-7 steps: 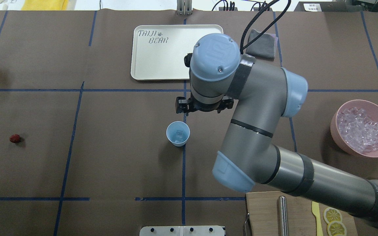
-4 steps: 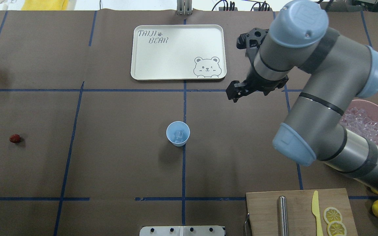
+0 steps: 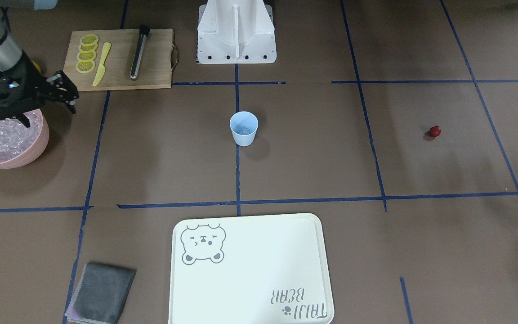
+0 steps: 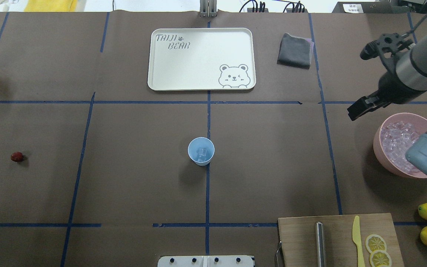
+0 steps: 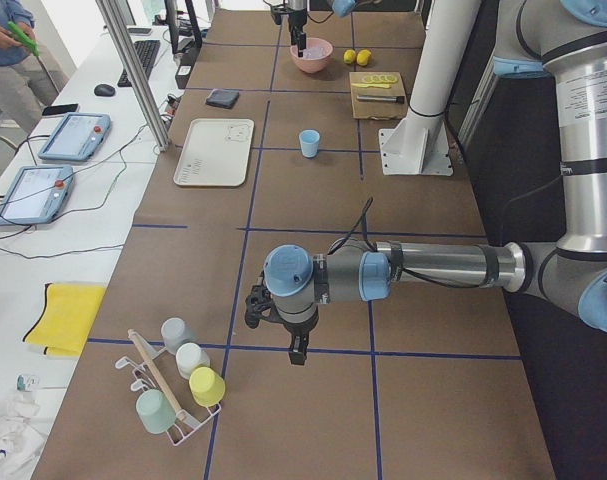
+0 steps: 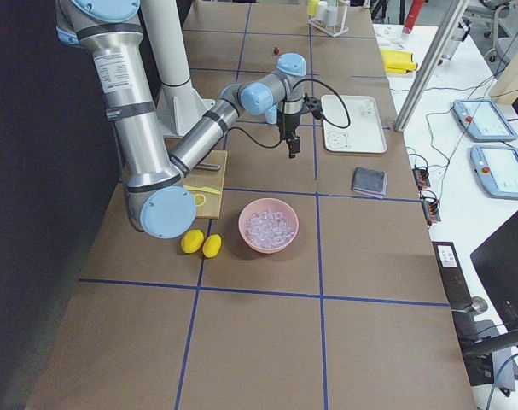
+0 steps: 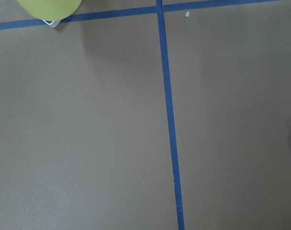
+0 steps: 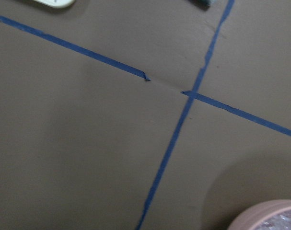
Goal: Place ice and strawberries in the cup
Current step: 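Move the right gripper back over the pink bowl of ice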
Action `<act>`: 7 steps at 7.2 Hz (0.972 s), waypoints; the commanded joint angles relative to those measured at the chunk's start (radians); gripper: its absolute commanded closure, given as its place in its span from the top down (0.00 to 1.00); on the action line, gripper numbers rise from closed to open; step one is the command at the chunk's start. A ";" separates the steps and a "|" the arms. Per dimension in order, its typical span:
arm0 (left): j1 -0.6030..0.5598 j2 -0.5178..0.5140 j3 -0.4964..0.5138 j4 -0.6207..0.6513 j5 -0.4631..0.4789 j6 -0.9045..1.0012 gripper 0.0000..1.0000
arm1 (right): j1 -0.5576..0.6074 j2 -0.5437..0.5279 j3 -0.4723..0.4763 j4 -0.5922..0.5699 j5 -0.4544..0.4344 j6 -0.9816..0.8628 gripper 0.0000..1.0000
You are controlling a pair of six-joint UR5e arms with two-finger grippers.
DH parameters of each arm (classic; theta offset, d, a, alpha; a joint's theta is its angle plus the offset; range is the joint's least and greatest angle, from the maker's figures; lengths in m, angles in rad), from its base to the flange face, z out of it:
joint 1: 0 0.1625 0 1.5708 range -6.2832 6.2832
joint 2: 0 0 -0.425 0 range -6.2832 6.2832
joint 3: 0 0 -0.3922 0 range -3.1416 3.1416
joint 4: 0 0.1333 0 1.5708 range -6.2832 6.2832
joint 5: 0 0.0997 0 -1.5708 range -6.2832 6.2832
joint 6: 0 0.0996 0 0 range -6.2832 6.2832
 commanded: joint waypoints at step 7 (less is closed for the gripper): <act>0.000 0.001 -0.008 0.000 0.000 0.000 1.00 | 0.093 -0.348 -0.113 0.409 0.032 -0.056 0.98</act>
